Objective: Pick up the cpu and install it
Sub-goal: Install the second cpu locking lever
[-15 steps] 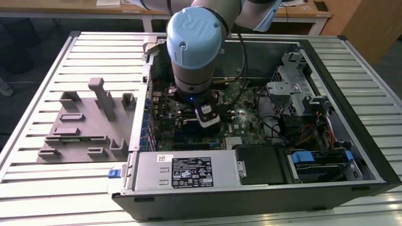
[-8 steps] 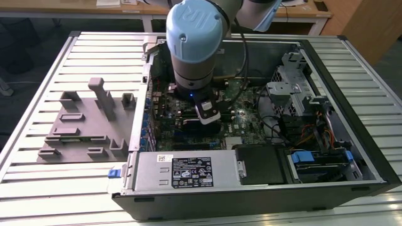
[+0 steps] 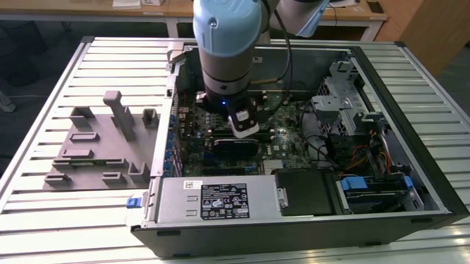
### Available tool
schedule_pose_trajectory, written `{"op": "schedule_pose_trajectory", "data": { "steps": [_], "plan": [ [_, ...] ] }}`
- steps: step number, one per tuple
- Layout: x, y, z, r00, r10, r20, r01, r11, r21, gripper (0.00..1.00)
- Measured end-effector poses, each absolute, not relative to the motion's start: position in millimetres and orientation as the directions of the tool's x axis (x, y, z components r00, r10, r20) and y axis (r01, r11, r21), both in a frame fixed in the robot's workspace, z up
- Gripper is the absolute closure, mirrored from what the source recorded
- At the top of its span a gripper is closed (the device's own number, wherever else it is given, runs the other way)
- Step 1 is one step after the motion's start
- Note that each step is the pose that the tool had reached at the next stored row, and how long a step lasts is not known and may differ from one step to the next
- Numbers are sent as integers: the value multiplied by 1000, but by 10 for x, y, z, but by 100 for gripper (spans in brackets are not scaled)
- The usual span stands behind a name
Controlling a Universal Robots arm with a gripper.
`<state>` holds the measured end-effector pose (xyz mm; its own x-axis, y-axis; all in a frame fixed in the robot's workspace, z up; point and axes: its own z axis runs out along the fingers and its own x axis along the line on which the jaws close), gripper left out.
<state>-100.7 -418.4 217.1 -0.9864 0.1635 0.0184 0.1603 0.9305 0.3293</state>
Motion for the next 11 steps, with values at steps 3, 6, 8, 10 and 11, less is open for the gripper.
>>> {"op": "schedule_pose_trajectory", "data": {
  "steps": [3, 6, 8, 10, 11],
  "plan": [
    [-1007, -4179, 2186, -985, 171, 13, 167, 940, 298, 89],
    [-1004, -4152, 2187, -984, 177, 9, 173, 945, 279, 89],
    [-997, -4112, 2188, -984, 180, 9, 176, 945, 277, 89],
    [-988, -4059, 2187, -983, 181, 9, 177, 945, 276, 89],
    [-984, -4026, 2187, -983, 181, 9, 177, 945, 276, 89]
  ]
}}
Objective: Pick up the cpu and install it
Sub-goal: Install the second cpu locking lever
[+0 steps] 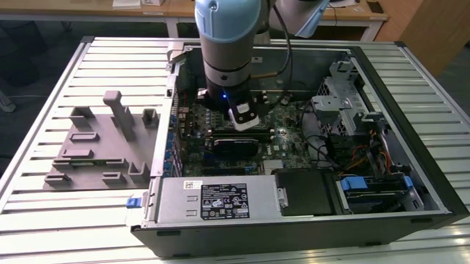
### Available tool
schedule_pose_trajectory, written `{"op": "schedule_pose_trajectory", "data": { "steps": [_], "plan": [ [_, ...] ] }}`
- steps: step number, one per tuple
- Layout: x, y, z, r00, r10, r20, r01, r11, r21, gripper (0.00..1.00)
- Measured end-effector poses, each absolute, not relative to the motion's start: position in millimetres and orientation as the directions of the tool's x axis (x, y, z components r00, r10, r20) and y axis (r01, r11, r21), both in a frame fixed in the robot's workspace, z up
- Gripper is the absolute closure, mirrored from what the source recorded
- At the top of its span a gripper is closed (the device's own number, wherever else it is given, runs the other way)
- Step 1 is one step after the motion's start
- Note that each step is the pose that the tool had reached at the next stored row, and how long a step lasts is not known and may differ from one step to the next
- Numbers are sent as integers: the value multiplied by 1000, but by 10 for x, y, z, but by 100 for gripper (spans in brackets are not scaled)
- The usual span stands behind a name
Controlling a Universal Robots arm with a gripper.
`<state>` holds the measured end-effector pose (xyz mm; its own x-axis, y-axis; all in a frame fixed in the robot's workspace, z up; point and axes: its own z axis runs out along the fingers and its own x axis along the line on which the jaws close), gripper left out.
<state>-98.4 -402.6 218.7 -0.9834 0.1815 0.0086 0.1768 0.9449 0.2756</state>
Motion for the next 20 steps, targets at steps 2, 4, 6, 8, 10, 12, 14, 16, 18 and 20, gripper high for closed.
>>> {"op": "schedule_pose_trajectory", "data": {
  "steps": [2, 4, 6, 8, 10, 12, 14, 16, 18, 20],
  "plan": [
    [-977, -3961, 2187, -983, 182, 8, 177, 945, 273, 89],
    [-962, -3915, 2187, -983, 182, 8, 178, 946, 270, 89],
    [-933, -3888, 2187, -983, 183, 7, 179, 947, 267, 89],
    [-898, -3874, 2186, -982, 186, 6, 181, 948, 263, 89],
    [-859, -3865, 2185, -982, 191, 5, 186, 948, 258, 89],
    [-818, -3857, 2184, -981, 195, 4, 190, 949, 253, 89],
    [-775, -3851, 2184, -980, 199, 3, 193, 949, 248, 89],
    [-733, -3847, 2184, -979, 202, 1, 196, 951, 239, 89],
    [-693, -3841, 2183, -979, 204, -1, 198, 953, 230, 89],
    [-654, -3834, 2183, -979, 206, -3, 200, 955, 218, 89]
  ]
}}
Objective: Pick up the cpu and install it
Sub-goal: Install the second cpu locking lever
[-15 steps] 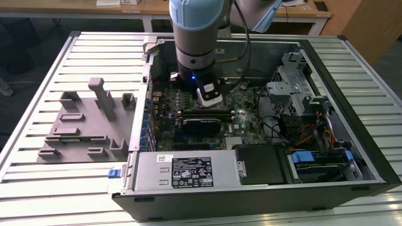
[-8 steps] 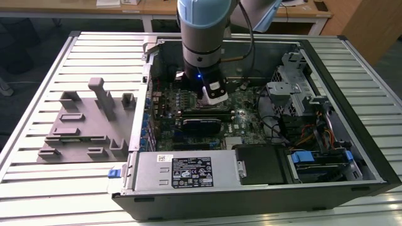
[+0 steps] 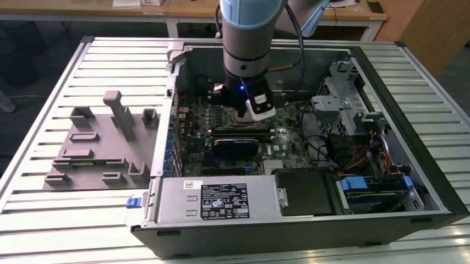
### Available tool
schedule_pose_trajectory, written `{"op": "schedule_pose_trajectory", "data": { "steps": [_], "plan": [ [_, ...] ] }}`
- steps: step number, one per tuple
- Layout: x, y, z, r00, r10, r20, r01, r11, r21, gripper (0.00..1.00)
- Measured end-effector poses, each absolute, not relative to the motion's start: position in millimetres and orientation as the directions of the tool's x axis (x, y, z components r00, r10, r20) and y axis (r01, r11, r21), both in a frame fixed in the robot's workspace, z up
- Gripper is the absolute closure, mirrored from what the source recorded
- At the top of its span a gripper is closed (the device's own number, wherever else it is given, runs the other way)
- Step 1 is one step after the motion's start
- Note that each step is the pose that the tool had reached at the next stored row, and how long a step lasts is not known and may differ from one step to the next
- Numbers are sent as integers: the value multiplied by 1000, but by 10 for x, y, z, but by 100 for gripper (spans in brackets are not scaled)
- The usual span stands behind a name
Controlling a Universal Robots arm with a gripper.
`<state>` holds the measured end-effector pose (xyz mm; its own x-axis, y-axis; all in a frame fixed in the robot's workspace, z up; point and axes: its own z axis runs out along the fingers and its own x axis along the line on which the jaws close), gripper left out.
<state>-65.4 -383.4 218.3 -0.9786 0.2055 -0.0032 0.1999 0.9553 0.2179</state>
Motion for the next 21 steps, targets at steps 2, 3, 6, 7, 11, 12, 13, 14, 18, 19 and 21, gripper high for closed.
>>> {"op": "schedule_pose_trajectory", "data": {
  "steps": [2, 3, 6, 7, 11, 12, 13, 14, 18, 19, 21],
  "plan": [
    [-630, -3820, 2182, -979, 206, -7, 200, 959, 202, 89],
    [-620, -3808, 2182, -979, 206, -8, 200, 960, 195, 89],
    [-594, -3760, 2180, -979, 206, -12, 200, 964, 176, 89],
    [-586, -3736, 2179, -979, 206, -13, 200, 965, 171, 89],
    [-550, -3637, 2173, -979, 205, -15, 200, 966, 162, 89],
    [-541, -3613, 2171, -979, 205, -16, 200, 967, 158, 89],
    [-533, -3593, 2169, -979, 205, -17, 200, 968, 153, 89],
    [-531, -3591, 2168, -979, 205, -17, 200, 968, 151, 89],
    [-532, -3591, 2169, -979, 205, -18, 200, 968, 150, 89],
    [-532, -3591, 2169, -979, 205, -18, 200, 968, 149, 89],
    [-532, -3591, 2168, -979, 205, -18, 200, 968, 149, 89]
  ]
}}
